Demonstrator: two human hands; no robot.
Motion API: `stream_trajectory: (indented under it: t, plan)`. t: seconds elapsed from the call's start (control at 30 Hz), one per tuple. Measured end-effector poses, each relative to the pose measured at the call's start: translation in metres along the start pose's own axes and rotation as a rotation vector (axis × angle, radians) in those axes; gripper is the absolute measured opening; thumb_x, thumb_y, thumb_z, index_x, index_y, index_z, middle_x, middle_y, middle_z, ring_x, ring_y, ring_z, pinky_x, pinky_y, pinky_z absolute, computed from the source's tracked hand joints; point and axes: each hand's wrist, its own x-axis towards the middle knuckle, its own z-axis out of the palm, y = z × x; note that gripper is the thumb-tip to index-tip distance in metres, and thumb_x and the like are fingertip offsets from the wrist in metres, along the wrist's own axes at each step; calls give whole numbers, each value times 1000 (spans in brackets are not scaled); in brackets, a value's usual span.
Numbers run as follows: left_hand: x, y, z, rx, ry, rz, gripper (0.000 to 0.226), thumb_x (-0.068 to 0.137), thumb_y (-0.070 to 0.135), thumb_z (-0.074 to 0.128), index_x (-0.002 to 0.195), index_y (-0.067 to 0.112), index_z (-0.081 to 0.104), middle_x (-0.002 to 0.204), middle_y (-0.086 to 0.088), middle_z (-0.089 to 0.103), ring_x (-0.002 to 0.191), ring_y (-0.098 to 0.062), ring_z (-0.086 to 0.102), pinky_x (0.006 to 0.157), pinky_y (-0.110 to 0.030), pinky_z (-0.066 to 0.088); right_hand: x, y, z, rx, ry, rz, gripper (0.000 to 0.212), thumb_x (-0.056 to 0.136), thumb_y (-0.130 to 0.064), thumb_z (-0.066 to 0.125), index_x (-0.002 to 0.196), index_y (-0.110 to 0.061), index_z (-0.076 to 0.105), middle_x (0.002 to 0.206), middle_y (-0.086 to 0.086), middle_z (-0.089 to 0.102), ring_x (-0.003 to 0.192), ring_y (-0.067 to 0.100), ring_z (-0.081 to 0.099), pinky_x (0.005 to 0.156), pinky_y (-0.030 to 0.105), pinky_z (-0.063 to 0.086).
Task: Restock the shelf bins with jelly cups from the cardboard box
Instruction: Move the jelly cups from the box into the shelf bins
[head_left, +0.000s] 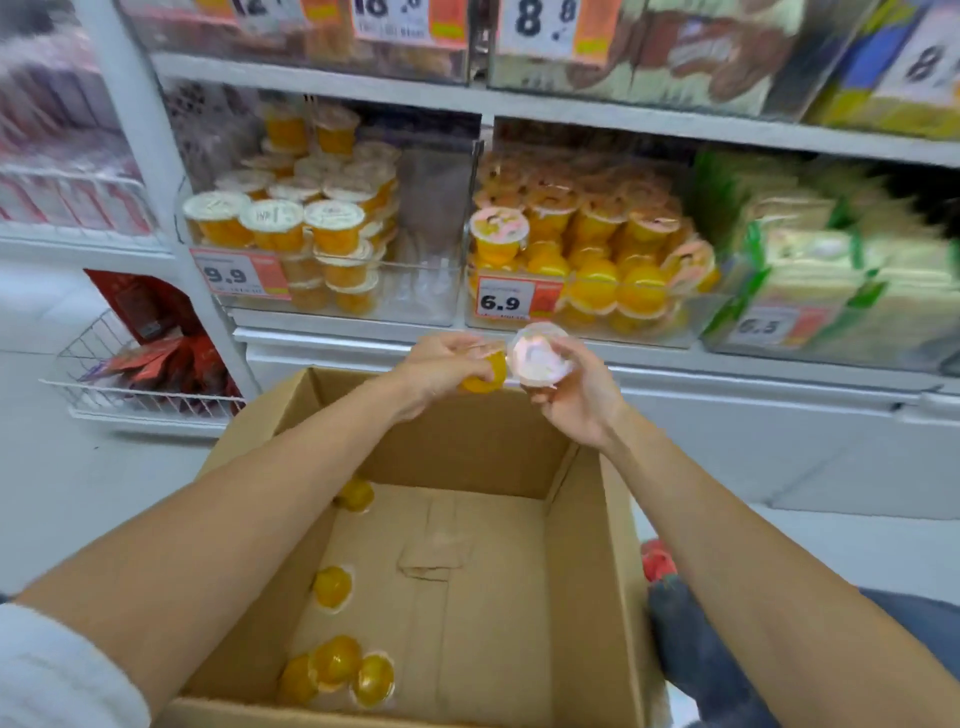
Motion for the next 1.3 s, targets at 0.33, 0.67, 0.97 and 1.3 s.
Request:
stream_trajectory:
  t: [0.33,0.67,0.97,1.3]
  plan:
    - [45,125,43,835,344,560,80,64,53,75,137,31,51,127,-3,51,120,-23,47,101,-39,34,4,-151,-15,-784,679,-473,40,87,-46,63,83,-6,64,83,8,58,82,21,55,75,29,45]
    - [99,112,46,1128,441,555,69,77,66,62,137,35,47,136,-1,45,131,-22,32,106,-43,25,56,-159,-14,-796,641,-260,40,91,-38,58,111,-3,57,78,5,59,64,25,66,80,43,59]
    - [105,110,43,1128,370,575,59,88,53,58,142,37,40,141,-2,43,134,-23,33,110,-46,22,66,-147,-13,-773,743,-403,42,81,-39,72,101,-2,65,95,18,68,83,27,66,80,44,54]
    - [94,117,40,1127,292,560,80,79,60,66,147,36,31,158,-5,22,145,-25,16,117,-49,13,52,-142,-10,-860,795,-474,58,84,-43,68,131,-14,50,123,8,60,112,26,58,97,41,48]
